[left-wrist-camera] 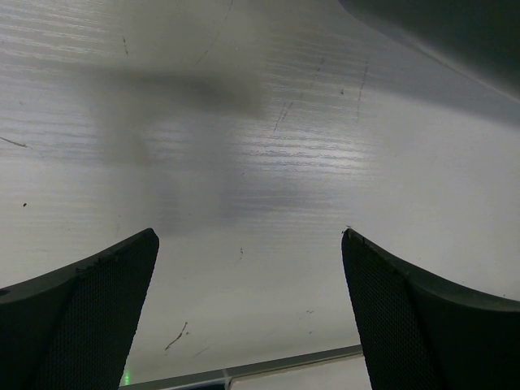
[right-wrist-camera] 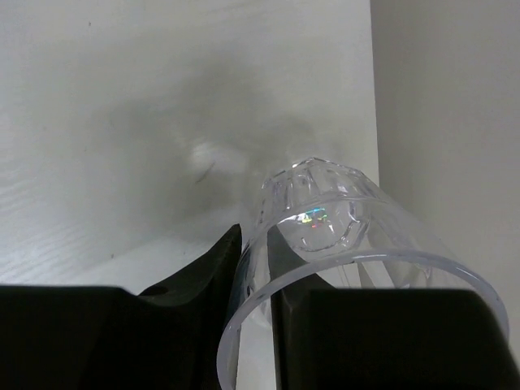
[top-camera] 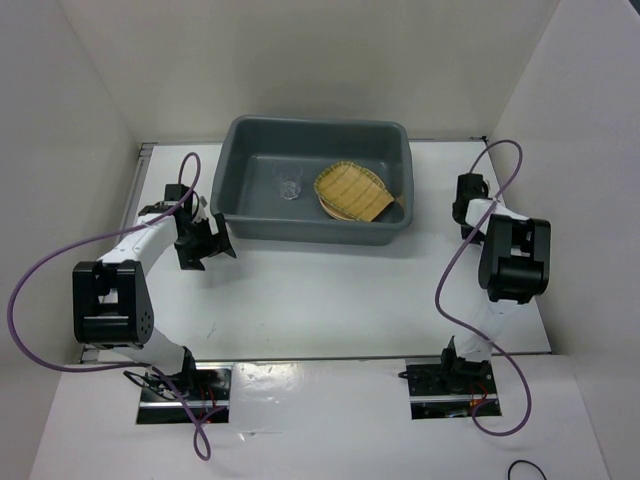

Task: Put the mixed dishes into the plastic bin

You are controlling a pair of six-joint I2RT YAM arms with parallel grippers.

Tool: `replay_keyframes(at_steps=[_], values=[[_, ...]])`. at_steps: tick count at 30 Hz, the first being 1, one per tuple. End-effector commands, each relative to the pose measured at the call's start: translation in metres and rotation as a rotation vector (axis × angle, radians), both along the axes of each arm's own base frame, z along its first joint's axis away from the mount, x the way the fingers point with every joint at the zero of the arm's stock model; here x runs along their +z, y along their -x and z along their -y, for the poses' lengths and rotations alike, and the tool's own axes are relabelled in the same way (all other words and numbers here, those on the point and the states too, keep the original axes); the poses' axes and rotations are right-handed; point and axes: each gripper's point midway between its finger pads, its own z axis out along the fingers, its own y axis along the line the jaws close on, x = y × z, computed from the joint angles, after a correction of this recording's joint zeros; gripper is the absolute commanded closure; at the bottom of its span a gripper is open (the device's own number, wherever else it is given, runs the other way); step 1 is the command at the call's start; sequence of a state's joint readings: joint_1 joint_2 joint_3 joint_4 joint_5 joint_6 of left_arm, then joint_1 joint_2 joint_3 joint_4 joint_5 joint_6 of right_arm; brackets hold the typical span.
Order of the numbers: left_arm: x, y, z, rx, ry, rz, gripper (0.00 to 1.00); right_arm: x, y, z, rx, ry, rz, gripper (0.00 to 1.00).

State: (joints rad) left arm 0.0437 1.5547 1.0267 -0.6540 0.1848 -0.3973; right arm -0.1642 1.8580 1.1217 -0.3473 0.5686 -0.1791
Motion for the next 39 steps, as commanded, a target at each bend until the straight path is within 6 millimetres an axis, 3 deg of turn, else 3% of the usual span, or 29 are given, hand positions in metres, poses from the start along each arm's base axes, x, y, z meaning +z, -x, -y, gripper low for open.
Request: replay_keyframes(at_steps=[1, 2, 4, 5, 7, 8, 9, 10, 11, 12, 13, 15, 16, 18, 20, 21, 22, 23, 24, 25, 26, 29, 30, 32, 33, 36, 39], values=[[-0.016, 0.015, -0.004, 0.008, -0.036, -0.092, 0.0, 0.048, -0.006, 0.0, -0.028, -0.003, 0.119, 1.0], [-0.016, 0.015, -0.004, 0.008, -0.036, -0.092, 0.0, 0.079, -0.01, 0.001, -0.028, 0.009, 0.195, 1.0], [-0.016, 0.015, -0.004, 0.008, -0.036, -0.092, 0.0, 0.108, -0.012, -0.003, -0.003, -0.01, 0.22, 1.0], [-0.016, 0.015, -0.004, 0.008, -0.036, -0.092, 0.0, 0.14, -0.024, -0.004, 0.016, -0.011, 0.284, 1.0], [-0.016, 0.015, -0.004, 0.008, -0.036, -0.092, 0.0, 0.162, -0.033, -0.014, 0.11, -0.051, 0.288, 1.0], [-0.016, 0.015, -0.004, 0.008, -0.036, -0.092, 0.0, 0.194, -0.045, -0.017, 0.156, -0.053, 0.356, 1.0], [-0.016, 0.015, -0.003, 0.005, -0.027, -0.091, 0.0, 0.205, -0.05, -0.023, 0.209, -0.074, 0.363, 1.0], [-0.016, 0.015, -0.003, 0.005, -0.027, -0.091, 0.0, 0.223, -0.06, -0.045, 0.331, -0.151, 0.405, 1.0], [-0.016, 0.015, -0.003, 0.005, -0.027, -0.091, 0.0, 0.265, -0.073, -0.059, 0.469, -0.141, 0.462, 1.0], [-0.016, 0.015, -0.003, 0.005, -0.027, -0.091, 0.0, 0.272, -0.076, -0.088, 0.628, -0.24, 0.461, 1.0], [-0.016, 0.015, -0.003, 0.005, -0.027, -0.091, 0.0, 0.308, -0.082, -0.113, 0.759, -0.233, 0.513, 1.0], [-0.016, 0.015, -0.003, 0.005, -0.027, -0.091, 0.0, 0.324, -0.089, -0.144, 0.943, -0.24, 0.512, 1.0], [-0.016, 0.015, -0.004, 0.008, -0.036, -0.092, 0.0, 0.342, -0.091, -0.171, 1.041, -0.287, 0.556, 1.0], [-0.014, 0.014, -0.006, 0.019, -0.042, -0.085, 0.0, 0.338, -0.101, -0.199, 1.125, -0.386, 0.527, 1.0], [-0.011, 0.013, -0.007, 0.022, -0.052, -0.071, 0.0, 0.326, -0.099, -0.247, 1.244, -0.551, 0.459, 1.0], [-0.006, 0.012, -0.007, 0.023, -0.052, -0.056, 0.0, 0.285, -0.115, -0.262, 1.251, -0.652, 0.351, 1.0], [-0.003, 0.012, -0.007, 0.023, -0.052, -0.044, 0.0, 0.308, -0.102, -0.28, 1.306, -0.707, 0.356, 1.0], [-0.003, 0.012, -0.007, 0.023, -0.052, -0.043, 0.0, 0.308, -0.114, -0.29, 1.309, -0.729, 0.374, 1.0], [-0.003, 0.012, -0.007, 0.023, -0.052, -0.043, 0.0, 0.291, -0.127, -0.301, 1.235, -0.825, 0.358, 1.0], [0.0, 0.011, -0.005, 0.014, -0.053, -0.033, 0.0, 0.311, -0.127, -0.309, 1.289, -0.807, 0.419, 1.0], [0.0, 0.011, -0.005, 0.014, -0.053, -0.032, 0.0, 0.312, -0.126, -0.328, 1.325, -0.794, 0.418, 1.0], [0.002, 0.011, -0.005, 0.014, -0.053, -0.023, 0.0, 0.305, -0.127, -0.357, 1.389, -0.709, 0.398, 1.0], [0.002, 0.011, -0.004, 0.023, -0.05, -0.025, 0.0, 0.292, -0.119, -0.379, 1.413, -0.73, 0.347, 1.0], [0.002, 0.011, -0.003, 0.017, -0.059, -0.025, 0.0, 0.27, -0.111, -0.4, 1.423, -0.756, 0.269, 1.0], [0.002, 0.011, -0.003, 0.017, -0.059, -0.025, 0.0, 0.249, -0.096, -0.421, 1.451, -0.786, 0.181, 1.0], [0.004, 0.011, -0.003, 0.017, -0.059, -0.016, 0.0, 0.228, -0.064, -0.46, 1.518, -0.823, 0.069, 1.0], [0.005, 0.008, -0.003, 0.017, -0.059, -0.006, 0.0, 0.212, -0.055, -0.48, 1.521, -0.797, 0.019, 1.0]])
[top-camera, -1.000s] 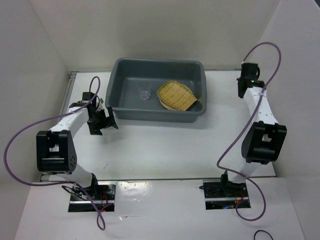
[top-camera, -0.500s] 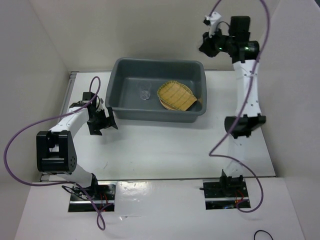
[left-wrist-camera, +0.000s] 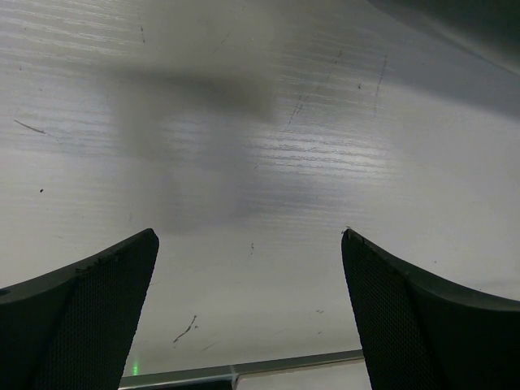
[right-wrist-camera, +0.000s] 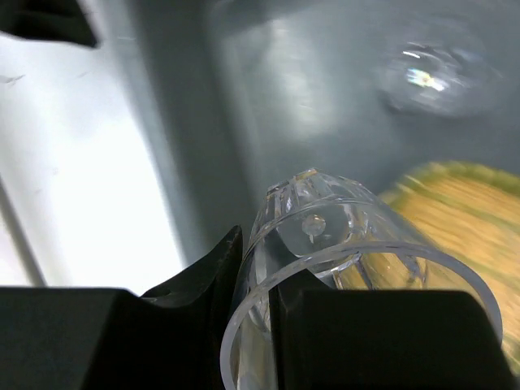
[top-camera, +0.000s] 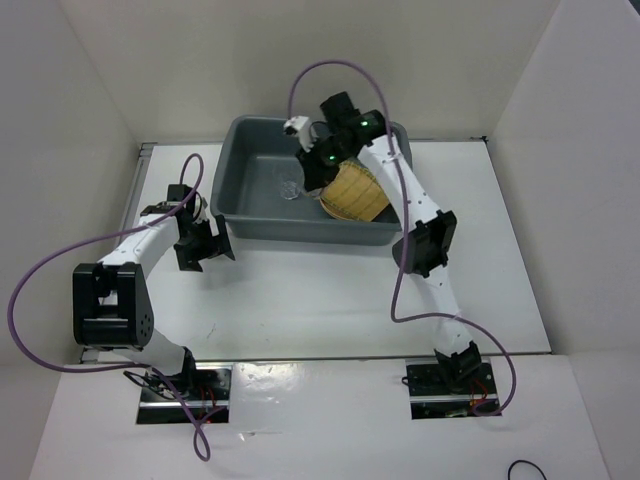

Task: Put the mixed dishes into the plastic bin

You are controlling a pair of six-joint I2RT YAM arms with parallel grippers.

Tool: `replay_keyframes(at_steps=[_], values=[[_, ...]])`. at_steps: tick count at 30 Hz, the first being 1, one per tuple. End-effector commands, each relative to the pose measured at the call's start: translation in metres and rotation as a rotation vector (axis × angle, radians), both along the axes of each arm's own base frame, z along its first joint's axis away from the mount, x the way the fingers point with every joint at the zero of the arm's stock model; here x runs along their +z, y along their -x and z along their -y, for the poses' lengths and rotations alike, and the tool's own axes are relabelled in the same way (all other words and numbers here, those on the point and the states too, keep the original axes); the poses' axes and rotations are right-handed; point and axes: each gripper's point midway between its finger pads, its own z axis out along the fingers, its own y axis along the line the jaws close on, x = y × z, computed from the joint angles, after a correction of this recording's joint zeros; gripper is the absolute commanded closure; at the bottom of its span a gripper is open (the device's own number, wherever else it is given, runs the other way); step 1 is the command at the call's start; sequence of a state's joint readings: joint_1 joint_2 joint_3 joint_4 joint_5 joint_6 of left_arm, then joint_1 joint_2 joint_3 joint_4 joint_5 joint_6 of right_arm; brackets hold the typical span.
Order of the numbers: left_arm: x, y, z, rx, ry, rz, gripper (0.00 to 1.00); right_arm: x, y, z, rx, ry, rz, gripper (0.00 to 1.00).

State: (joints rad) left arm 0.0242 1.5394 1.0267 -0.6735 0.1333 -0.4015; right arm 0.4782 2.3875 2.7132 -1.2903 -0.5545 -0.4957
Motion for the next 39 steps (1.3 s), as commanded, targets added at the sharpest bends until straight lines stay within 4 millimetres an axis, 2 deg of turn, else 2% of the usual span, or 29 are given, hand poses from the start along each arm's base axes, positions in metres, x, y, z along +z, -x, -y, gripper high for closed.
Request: replay_keyframes(at_steps=[1, 2, 5, 7, 8, 11, 12, 14, 17, 22, 25, 27, 28, 31, 39], values=[[0.004, 0.004, -0.001, 0.016, -0.012, 0.001, 0.0, 0.023, 0.025, -0.021, 0.05, 0.011, 0.061, 1.0], [0.004, 0.004, -0.001, 0.016, -0.012, 0.001, 0.0, 0.007, 0.024, -0.026, 0.051, 0.042, 0.045, 1.0], [0.001, 0.005, -0.001, 0.016, -0.012, -0.01, 0.0, -0.015, 0.024, -0.043, 0.073, 0.07, 0.032, 1.0], [0.001, 0.005, 0.001, 0.013, -0.003, -0.01, 0.0, -0.026, 0.021, -0.047, 0.071, 0.093, 0.034, 1.0], [0.001, 0.005, 0.001, 0.013, -0.003, -0.01, 0.0, -0.04, 0.019, -0.049, 0.072, 0.105, 0.016, 1.0], [0.001, 0.005, 0.002, 0.002, 0.003, -0.008, 0.0, -0.048, 0.005, -0.051, 0.05, 0.118, 0.052, 1.0], [-0.001, 0.005, 0.002, 0.002, 0.003, -0.018, 0.0, -0.061, -0.002, -0.053, 0.045, 0.129, 0.051, 1.0], [-0.001, 0.005, 0.002, 0.002, 0.003, -0.018, 0.0, -0.073, -0.013, -0.06, 0.02, 0.114, 0.065, 1.0], [-0.001, 0.005, 0.004, -0.001, 0.012, -0.018, 0.0, -0.065, -0.024, -0.064, -0.006, 0.09, 0.119, 1.0], [-0.003, 0.006, 0.005, -0.013, 0.018, -0.025, 0.0, -0.09, -0.033, -0.069, -0.025, 0.097, 0.101, 1.0], [-0.006, 0.007, 0.005, -0.012, 0.018, -0.034, 0.0, -0.095, -0.035, -0.069, -0.038, 0.103, 0.1, 1.0], [-0.006, 0.007, 0.005, -0.012, 0.018, -0.034, 0.0, -0.101, -0.034, -0.068, -0.037, 0.114, 0.084, 0.96], [-0.006, 0.007, 0.005, -0.012, 0.018, -0.034, 0.0, -0.101, -0.032, -0.069, -0.029, 0.106, 0.078, 0.85], [-0.006, 0.007, 0.005, -0.012, 0.018, -0.034, 0.0, -0.102, -0.029, -0.07, -0.02, 0.102, 0.065, 0.76], [-0.006, 0.007, 0.005, -0.012, 0.018, -0.034, 0.0, -0.095, -0.022, -0.077, -0.007, 0.08, 0.059, 0.73]])
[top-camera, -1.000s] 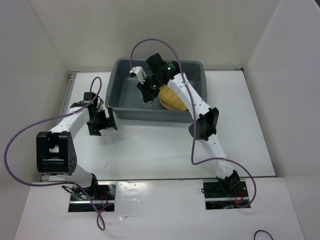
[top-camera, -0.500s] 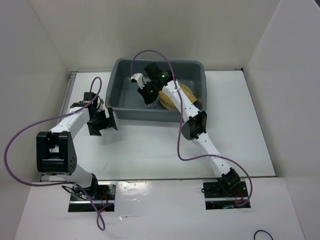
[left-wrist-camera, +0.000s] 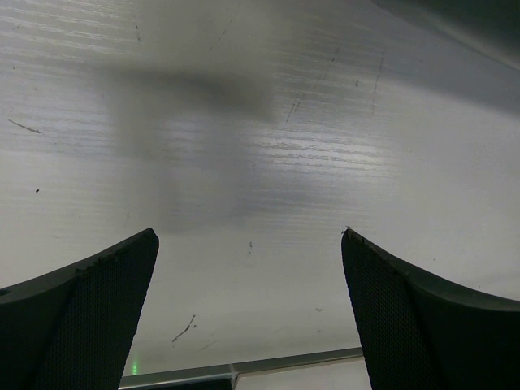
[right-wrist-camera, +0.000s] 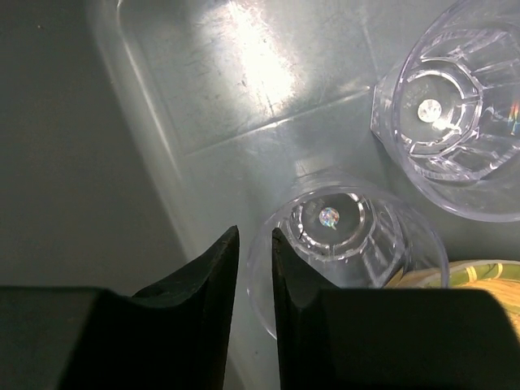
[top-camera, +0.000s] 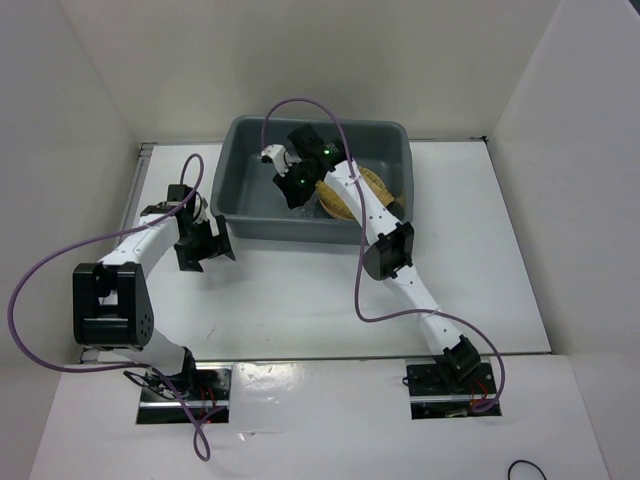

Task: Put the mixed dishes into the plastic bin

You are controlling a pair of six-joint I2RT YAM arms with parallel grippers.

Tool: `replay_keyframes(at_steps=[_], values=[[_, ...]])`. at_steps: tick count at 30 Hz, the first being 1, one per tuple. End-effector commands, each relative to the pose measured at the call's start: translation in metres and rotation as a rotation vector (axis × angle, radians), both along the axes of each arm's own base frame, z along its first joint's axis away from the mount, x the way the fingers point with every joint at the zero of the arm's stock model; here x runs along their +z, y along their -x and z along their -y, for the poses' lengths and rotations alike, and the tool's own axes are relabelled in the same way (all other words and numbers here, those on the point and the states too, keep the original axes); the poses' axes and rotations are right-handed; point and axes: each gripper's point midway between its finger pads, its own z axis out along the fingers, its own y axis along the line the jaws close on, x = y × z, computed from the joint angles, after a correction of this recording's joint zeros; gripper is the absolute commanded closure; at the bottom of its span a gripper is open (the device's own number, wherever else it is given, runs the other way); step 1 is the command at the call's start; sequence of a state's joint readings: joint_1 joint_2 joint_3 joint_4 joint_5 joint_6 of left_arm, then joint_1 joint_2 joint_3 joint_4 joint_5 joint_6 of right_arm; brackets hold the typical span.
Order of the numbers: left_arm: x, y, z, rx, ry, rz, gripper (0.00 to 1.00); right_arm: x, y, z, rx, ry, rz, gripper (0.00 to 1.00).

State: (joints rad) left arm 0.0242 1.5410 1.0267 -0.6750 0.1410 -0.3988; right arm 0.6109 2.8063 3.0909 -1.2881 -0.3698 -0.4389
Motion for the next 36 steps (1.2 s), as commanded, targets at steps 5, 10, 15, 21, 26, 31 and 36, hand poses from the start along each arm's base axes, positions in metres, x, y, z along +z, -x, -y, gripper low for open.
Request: replay_keyframes(at_steps=[5, 10, 15, 21, 26, 31, 36], values=[[-0.005, 0.006, 0.004, -0.008, 0.012, -0.032, 0.0, 0.054, -0.001, -0.016, -0.003, -0.096, 0.097, 0.62], [0.0, 0.005, 0.004, -0.008, 0.011, -0.012, 0.0, 0.168, -0.023, 0.008, -0.204, -0.174, 0.349, 0.15], [0.006, 0.002, 0.002, 0.004, 0.005, 0.019, 0.0, 0.23, -0.017, 0.062, -0.384, -0.135, 0.451, 0.02], [0.007, 0.004, 0.004, 0.001, 0.013, 0.02, 0.0, 0.264, 0.034, 0.1, -0.403, -0.075, 0.415, 0.02], [0.008, 0.002, 0.006, -0.002, 0.022, 0.03, 0.0, 0.25, 0.043, 0.156, -0.602, 0.108, 0.442, 0.02], [0.002, 0.005, 0.008, -0.011, 0.022, 0.002, 0.0, 0.25, 0.066, 0.193, -0.645, 0.198, 0.482, 0.02], [0.002, 0.007, 0.017, -0.044, 0.014, 0.002, 0.0, 0.237, 0.096, 0.225, -0.669, 0.273, 0.479, 0.02]])
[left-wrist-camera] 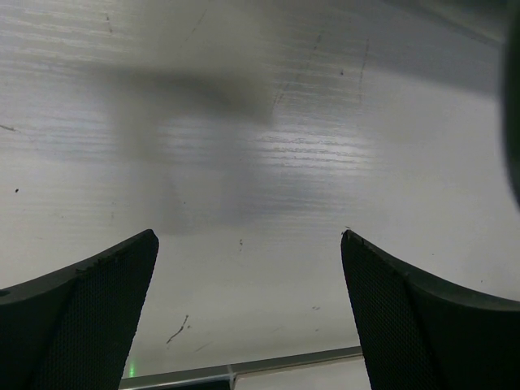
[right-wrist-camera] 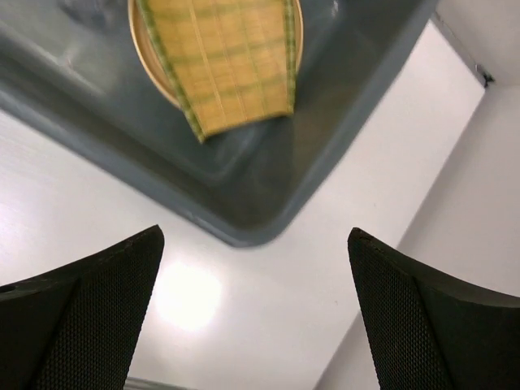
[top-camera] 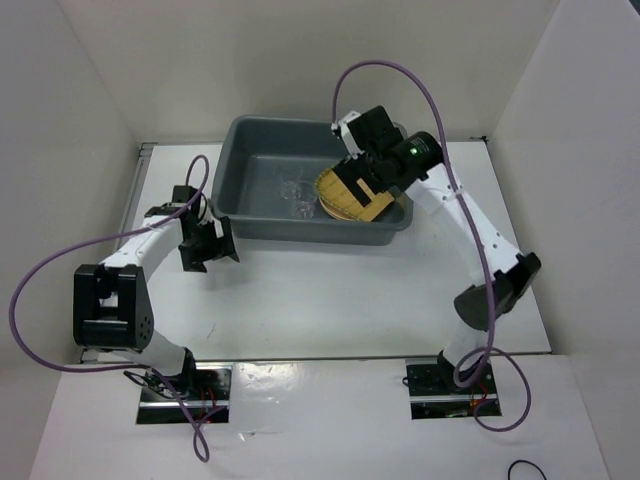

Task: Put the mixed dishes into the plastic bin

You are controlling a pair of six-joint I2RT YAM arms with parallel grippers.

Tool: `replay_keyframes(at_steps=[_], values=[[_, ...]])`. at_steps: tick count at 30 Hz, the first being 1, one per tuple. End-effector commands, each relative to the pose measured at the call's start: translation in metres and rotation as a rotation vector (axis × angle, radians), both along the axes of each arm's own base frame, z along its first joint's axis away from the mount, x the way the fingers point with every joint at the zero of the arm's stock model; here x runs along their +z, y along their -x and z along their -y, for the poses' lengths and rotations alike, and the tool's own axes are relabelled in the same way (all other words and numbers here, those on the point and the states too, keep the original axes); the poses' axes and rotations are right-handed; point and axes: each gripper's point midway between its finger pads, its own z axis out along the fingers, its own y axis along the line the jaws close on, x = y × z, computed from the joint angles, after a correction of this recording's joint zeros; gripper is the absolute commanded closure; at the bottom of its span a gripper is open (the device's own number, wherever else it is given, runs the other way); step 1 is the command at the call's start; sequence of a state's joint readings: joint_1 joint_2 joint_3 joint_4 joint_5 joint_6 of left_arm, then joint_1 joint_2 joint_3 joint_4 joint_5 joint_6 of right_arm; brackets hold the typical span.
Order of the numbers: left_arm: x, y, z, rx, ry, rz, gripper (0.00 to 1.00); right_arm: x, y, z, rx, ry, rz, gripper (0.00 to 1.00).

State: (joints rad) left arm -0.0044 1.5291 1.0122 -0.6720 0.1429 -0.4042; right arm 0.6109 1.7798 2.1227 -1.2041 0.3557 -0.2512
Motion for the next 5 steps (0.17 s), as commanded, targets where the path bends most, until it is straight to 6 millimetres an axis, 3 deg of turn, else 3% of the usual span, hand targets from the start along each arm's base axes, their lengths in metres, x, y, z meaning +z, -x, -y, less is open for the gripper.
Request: replay_keyframes(at_steps=[1, 3, 5], values=[[0.003, 0.003, 0.008, -0.02, 0.01, 0.002, 0.0, 0.027, 0.024, 0.031, -0.062, -0.002, 0.104, 0.02], [0.003, 0.003, 0.011, -0.029, 0.01, 0.002, 0.0, 0.023, 0.042, 0.041, -0.034, 0.01, 0.087, 0.02], [0.002, 0.003, 0.011, -0.035, 0.0, 0.002, 0.0, 0.035, 0.049, 0.054, -0.037, -0.04, 0.096, 0.02]])
